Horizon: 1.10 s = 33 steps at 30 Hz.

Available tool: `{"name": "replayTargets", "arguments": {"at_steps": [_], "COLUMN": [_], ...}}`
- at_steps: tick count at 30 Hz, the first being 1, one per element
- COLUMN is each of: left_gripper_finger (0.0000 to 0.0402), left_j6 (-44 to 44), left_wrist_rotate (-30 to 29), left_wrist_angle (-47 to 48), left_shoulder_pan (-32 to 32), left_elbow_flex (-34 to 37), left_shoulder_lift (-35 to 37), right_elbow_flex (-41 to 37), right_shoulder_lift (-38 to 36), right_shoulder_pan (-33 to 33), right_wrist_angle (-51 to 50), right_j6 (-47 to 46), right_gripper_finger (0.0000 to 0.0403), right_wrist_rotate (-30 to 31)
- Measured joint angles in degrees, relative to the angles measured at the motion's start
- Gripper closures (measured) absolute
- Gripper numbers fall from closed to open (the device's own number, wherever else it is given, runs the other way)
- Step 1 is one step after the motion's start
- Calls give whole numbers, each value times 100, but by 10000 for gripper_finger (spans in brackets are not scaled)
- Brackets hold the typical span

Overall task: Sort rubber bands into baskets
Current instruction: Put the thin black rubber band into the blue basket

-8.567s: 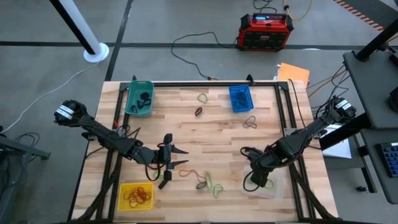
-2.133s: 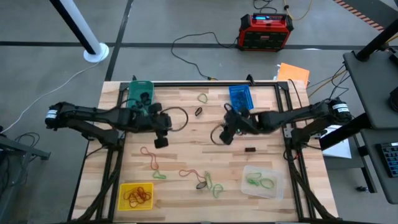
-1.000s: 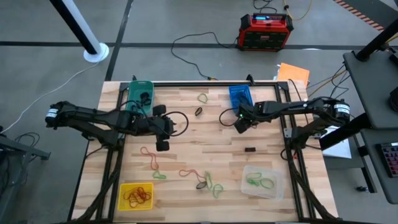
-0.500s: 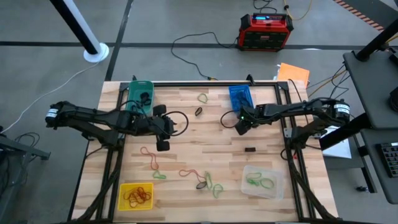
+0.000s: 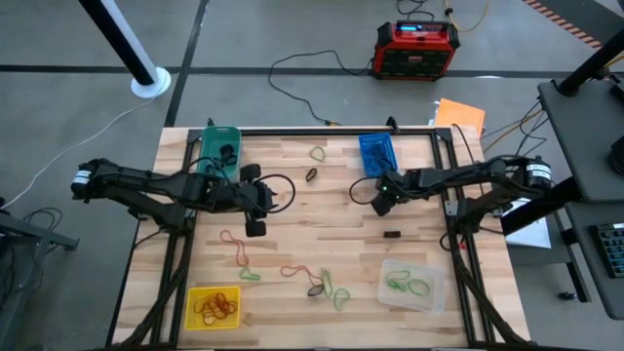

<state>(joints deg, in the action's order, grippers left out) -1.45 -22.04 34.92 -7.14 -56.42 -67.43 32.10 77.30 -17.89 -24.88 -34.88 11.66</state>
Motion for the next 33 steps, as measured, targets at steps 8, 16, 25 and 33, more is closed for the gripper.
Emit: {"name": "replayTargets", "arguments": {"at_steps": [8, 16, 25, 33], "left_gripper_finger": [285, 285, 285, 285], "left_j6": [0, 0, -52, -81], "left_wrist_rotate": [0, 0, 7, 9], "left_wrist_angle": [-42, -77, -490, -683], "left_shoulder_pan": [0, 0, 0, -2], "left_elbow_flex": [0, 13, 244, 363], "left_shoulder_lift": [-1, -1, -2, -1], "right_elbow_flex": [-94, -41, -22, -11], "right_shoulder_lift": [-1, -490, -1449, -1922], "right_shoulder_pan": [-4, 127, 492, 392], "right_wrist_angle": [122, 56, 637, 2558], "right_j6": [268, 352, 433, 1351], "right_gripper_finger": [388, 394, 394, 394], "right_wrist_rotate": [-70, -282, -203, -116]}}
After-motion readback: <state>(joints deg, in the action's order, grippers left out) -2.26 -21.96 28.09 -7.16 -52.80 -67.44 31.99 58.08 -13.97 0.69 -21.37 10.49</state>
